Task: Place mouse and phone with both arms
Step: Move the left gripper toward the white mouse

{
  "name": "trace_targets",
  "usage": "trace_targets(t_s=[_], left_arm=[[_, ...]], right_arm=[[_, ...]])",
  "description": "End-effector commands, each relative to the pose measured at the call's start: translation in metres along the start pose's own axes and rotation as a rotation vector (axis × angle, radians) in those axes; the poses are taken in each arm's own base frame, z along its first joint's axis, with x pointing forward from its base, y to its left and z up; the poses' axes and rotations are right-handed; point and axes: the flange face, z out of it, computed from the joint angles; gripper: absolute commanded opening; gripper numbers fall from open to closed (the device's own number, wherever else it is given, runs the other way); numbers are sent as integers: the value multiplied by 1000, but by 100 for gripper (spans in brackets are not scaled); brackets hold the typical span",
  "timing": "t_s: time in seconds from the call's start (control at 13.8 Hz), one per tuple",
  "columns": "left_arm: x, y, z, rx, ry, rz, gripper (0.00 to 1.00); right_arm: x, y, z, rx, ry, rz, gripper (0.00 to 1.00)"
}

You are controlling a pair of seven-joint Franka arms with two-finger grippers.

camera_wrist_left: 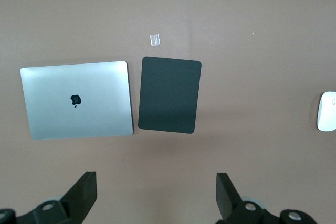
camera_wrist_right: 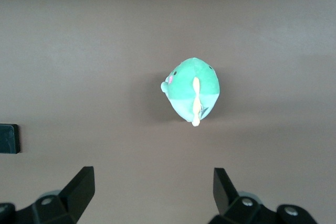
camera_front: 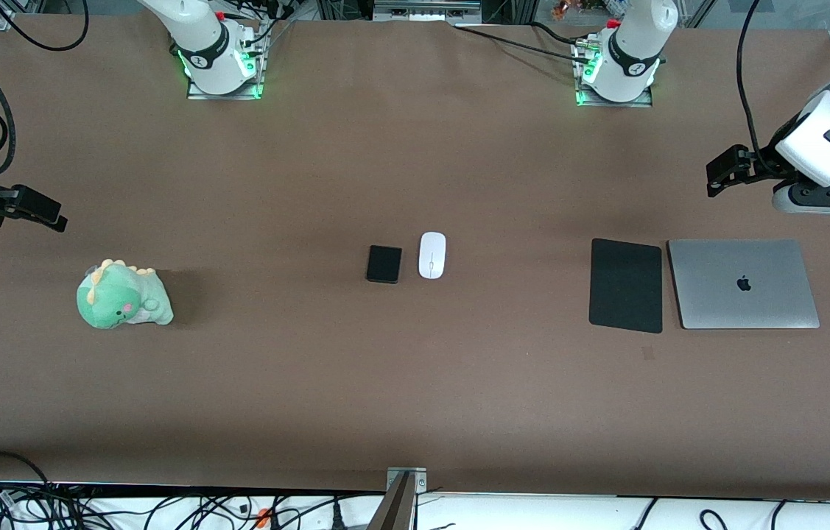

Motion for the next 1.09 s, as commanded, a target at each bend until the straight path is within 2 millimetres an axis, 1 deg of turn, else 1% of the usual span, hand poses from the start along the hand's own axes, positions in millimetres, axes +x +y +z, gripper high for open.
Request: trace_targets(t_s=[0.0, 0.29, 0.72, 1.01], left_arm=[[1, 0, -5, -20, -7, -1, 100], [0, 0, -6, -20, -7, -3, 100], [0, -2, -1, -19, -37, 1, 100], [2, 4, 6, -20, -56, 15, 100]], right_arm=[[-3, -2, -8, -12, 1, -19, 100], [-4, -2, -8, -10, -1, -19, 100], [-5, -4, -8, -10, -7, -26, 100], [-5, -5, -8, -11, -12, -31, 100]])
